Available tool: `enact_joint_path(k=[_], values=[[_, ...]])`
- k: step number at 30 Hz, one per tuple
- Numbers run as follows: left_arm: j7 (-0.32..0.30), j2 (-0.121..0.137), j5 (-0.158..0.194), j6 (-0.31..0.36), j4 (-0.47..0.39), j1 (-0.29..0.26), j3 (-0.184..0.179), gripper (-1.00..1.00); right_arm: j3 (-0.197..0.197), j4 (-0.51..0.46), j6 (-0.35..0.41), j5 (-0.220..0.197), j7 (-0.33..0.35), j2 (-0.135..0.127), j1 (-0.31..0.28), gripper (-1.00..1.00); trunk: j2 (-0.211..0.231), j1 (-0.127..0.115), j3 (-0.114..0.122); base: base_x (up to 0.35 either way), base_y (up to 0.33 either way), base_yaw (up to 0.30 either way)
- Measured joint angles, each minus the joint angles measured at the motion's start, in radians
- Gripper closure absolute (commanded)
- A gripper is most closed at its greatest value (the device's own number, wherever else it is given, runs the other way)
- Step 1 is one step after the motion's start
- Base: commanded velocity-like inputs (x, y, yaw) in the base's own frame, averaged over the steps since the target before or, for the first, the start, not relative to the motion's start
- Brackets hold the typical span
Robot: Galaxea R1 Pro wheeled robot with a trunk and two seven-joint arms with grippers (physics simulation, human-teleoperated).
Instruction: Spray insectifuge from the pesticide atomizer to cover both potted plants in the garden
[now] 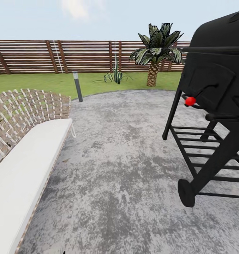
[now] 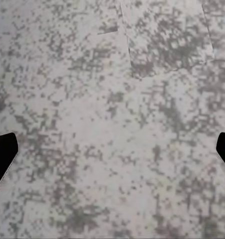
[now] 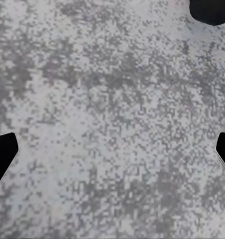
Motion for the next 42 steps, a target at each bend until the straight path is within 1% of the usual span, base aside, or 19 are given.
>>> enact_joint_path(k=[5,7,10,13,19,28,42], values=[[0.0,0.0,0.002,0.0,0.0,-0.001,0.0,-1.0,-0.003,-0.001,0.0,-0.005,0.0,0.001,0.0,-1.0,0.0,0.0,0.0,0.337,0.075,0.0],[0.0,-0.001,0.002,0.0,0.0,0.0,-0.001,-1.0,-0.005,-0.002,0.0,-0.021,0.0,0.001,0.0,-1.0,0.0,0.0,0.0,0.337,0.092,0.0],[0.0,-0.001,0.002,0.0,0.0,0.0,-0.001,-1.0,-0.006,-0.002,0.0,-0.061,0.0,0.001,0.0,-1.0,0.0,0.0,0.0,0.337,0.086,0.0],[0.0,0.0,0.002,0.0,0.0,0.0,0.0,-1.0,-0.004,-0.002,0.0,-0.07,0.002,0.001,0.0,-1.0,0.0,0.0,0.0,0.337,0.082,0.0],[0.0,0.0,0.002,0.0,0.0,0.0,0.0,-1.0,-0.004,-0.002,0.0,-0.074,0.003,0.001,0.0,-1.0,0.0,0.0,0.0,0.337,0.06,0.018],[0.0,0.0,0.002,0.0,0.0,0.0,0.0,-1.0,-0.004,-0.003,0.0,-0.074,0.003,0.002,0.0,-1.0,0.0,0.0,-0.003,0.337,0.004,0.188],[0.0,0.0,0.0,-0.001,0.0,0.0,-0.001,-1.0,-0.004,-0.003,0.0,-0.074,0.002,0.001,0.0,-1.0,0.0,0.0,-0.004,0.337,0.0,0.008]])
